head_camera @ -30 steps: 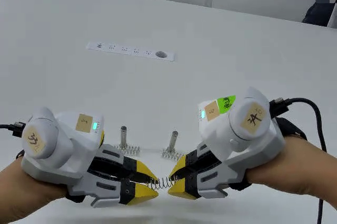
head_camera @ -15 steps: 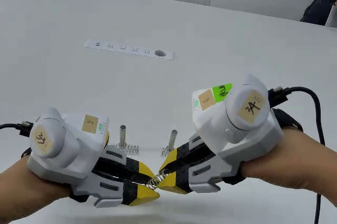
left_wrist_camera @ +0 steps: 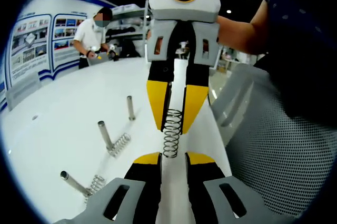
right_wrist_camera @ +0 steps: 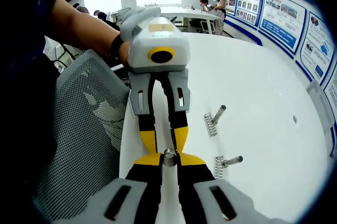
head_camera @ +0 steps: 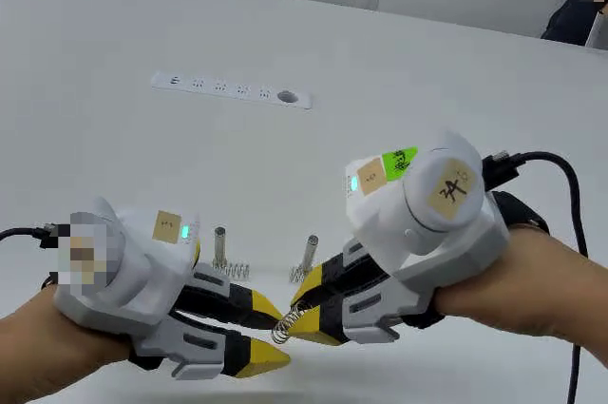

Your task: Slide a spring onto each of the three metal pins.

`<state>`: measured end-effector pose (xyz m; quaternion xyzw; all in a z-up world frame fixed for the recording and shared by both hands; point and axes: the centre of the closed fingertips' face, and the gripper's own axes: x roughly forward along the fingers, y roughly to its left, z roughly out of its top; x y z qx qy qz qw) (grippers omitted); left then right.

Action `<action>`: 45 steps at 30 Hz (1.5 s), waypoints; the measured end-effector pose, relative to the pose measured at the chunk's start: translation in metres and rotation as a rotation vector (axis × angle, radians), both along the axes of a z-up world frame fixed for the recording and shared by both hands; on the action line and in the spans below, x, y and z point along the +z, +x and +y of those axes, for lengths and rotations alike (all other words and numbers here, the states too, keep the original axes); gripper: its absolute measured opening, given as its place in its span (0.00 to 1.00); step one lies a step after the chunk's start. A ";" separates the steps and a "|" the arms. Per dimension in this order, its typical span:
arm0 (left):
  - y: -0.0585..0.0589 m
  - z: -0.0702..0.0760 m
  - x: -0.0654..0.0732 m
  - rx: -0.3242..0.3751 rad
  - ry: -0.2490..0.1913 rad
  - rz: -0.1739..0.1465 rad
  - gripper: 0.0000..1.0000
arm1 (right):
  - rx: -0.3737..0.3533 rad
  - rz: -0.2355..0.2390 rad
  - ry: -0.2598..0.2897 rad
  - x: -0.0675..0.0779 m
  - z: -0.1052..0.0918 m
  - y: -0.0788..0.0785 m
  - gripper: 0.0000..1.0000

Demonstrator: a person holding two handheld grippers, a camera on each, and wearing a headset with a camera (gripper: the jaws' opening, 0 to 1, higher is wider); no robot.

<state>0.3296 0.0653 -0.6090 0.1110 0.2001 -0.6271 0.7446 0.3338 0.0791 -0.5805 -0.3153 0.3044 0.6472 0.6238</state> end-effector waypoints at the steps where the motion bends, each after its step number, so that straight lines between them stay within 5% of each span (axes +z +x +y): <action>1: 0.000 0.002 0.001 0.006 -0.002 0.000 0.19 | -0.003 -0.002 -0.002 0.001 -0.002 0.001 0.12; 32: 0.025 0.083 0.017 0.366 -0.084 -0.031 0.49 | -0.157 -0.078 -0.111 0.031 -0.070 0.054 0.12; 45: 0.028 0.095 0.008 0.425 -0.099 -0.009 0.59 | -0.224 -0.141 -0.191 0.041 -0.092 0.082 0.12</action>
